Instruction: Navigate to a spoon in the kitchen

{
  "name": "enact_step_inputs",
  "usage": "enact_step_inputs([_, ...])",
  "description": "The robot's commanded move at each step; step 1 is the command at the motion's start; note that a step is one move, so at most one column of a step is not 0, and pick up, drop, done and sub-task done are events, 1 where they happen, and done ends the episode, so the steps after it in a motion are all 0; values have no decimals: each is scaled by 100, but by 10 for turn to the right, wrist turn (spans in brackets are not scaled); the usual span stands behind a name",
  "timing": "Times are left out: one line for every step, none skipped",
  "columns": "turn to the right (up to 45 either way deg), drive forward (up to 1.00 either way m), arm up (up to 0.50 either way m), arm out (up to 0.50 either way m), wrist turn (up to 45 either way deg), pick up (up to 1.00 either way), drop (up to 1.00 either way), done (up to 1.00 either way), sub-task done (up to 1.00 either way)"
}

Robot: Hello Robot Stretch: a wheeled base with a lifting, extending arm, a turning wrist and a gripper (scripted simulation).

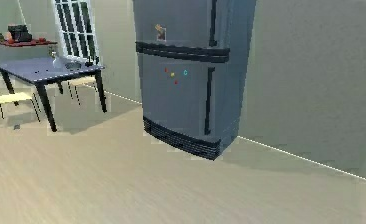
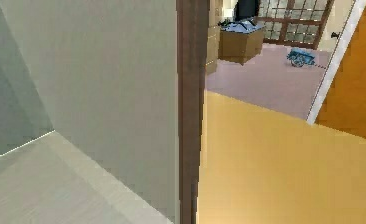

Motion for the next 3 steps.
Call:
enact_step_inputs([-450,0,0,0,0,0,0,0,0])
enact_step_inputs([-90,0,0,0,0,0,0,0,0])
enact_step_inputs([0,100,0,0,0,0,0,0,0])
